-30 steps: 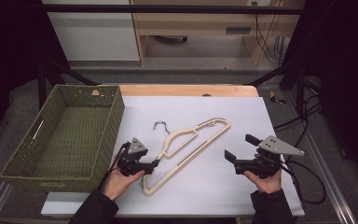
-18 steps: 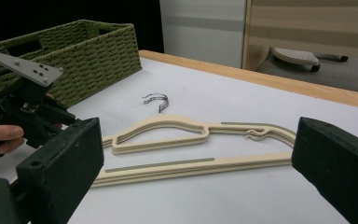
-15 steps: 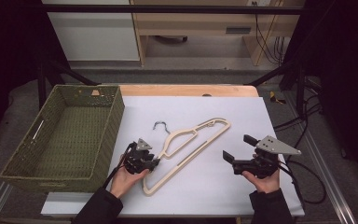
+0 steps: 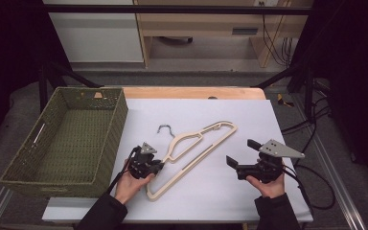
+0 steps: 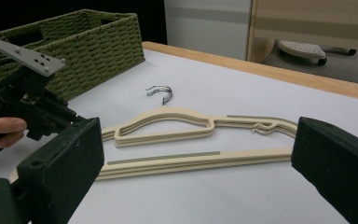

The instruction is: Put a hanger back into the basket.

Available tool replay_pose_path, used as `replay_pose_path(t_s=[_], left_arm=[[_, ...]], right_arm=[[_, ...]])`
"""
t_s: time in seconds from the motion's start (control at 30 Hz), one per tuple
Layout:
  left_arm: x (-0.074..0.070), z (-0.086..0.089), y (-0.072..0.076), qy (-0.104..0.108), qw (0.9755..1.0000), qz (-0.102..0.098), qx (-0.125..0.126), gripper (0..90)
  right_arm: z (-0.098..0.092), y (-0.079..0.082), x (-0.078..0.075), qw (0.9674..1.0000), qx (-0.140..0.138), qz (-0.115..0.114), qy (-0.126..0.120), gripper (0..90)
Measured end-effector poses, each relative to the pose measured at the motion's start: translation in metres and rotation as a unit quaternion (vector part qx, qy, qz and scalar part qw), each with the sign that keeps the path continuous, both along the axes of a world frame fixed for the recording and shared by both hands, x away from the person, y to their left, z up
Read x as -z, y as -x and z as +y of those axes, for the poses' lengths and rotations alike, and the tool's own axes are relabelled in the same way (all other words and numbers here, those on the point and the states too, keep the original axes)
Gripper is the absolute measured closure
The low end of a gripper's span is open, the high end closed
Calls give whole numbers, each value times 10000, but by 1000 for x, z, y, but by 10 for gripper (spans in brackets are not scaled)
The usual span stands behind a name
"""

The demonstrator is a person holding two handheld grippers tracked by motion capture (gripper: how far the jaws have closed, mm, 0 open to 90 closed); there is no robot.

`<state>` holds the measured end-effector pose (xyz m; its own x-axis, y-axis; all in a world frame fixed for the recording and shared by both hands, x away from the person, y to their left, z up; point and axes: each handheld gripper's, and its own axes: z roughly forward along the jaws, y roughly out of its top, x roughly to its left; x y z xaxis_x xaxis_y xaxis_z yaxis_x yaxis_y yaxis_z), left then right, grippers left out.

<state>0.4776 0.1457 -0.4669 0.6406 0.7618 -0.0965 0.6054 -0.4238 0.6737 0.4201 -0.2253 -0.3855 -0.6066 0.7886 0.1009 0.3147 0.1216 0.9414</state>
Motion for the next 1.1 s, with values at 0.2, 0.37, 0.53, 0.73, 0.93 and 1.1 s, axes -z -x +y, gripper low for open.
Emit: replay_pose_path(t_s=[0.2,0.37,0.53,0.73,0.93,1.1], left_arm=[[-6,3,2,27,9999,-124,-62,788],[-11,2,7,-108,9994,-325,8,792],[-21,0,15,-71,9977,-679,3,794],[-32,-1,25,-23,9954,-957,2,795],[-41,-3,35,-55,9926,-1212,54,797],[-45,-4,40,-39,9914,-1308,73,798]], right_arm=[[1,-1,2,10000,-68,34,50,31],[4,-2,3,9999,-100,65,24,37],[11,-6,6,9998,-190,96,23,50],[34,-20,9,9988,-413,192,193,79],[60,-38,12,9976,-527,301,318,119],[76,-54,11,9976,-531,374,245,156]])
